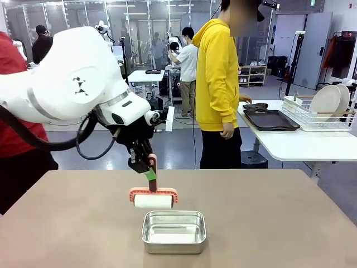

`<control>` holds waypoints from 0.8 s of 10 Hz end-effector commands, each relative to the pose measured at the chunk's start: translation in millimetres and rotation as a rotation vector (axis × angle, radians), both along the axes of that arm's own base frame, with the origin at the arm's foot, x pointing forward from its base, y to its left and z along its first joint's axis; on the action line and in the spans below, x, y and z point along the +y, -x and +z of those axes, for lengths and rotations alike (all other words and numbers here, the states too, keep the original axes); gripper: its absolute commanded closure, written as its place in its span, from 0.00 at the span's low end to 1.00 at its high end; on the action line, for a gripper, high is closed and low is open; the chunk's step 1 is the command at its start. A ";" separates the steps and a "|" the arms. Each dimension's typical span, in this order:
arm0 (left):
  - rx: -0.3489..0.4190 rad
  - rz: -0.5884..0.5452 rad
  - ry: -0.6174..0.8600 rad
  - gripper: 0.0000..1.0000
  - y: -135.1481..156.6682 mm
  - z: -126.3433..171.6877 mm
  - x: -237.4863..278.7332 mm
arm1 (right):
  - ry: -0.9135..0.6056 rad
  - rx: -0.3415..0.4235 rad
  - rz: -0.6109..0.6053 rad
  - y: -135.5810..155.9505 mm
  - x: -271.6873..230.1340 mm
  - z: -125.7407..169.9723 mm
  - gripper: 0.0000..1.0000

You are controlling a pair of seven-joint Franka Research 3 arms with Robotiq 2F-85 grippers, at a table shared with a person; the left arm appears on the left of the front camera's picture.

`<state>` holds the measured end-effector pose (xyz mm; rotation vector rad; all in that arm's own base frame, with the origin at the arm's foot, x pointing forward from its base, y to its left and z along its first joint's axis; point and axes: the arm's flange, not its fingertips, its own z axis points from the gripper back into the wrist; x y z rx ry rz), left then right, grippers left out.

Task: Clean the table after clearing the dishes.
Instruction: Place the Lint Roller back on top of the Airtight Container.

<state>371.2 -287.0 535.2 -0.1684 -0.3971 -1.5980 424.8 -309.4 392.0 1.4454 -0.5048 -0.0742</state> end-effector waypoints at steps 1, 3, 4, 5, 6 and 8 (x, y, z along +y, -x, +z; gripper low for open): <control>0.052 -0.040 0.037 0.79 -17.1 -9.8 -9.1 | 0.008 0.003 0.012 2.2 0.8 3.5 0.00; 0.096 -0.050 0.045 0.79 -30.1 -32.3 -19.8 | 0.008 0.003 0.012 2.2 0.8 3.5 0.00; 0.108 -0.054 0.050 0.79 -36.2 -43.8 -23.9 | 0.008 0.003 0.012 2.2 0.8 3.5 0.00; 0.106 -0.045 0.045 0.79 -41.5 -54.9 -24.9 | 0.008 0.003 0.012 2.2 0.8 3.5 0.00; 0.104 -0.037 0.068 0.79 -48.2 -65.0 -24.3 | 0.008 0.003 0.012 2.2 0.8 3.5 0.00; 0.104 -0.026 0.082 0.79 -56.9 -82.6 -25.9 | 0.008 0.003 0.012 2.2 0.8 3.5 0.00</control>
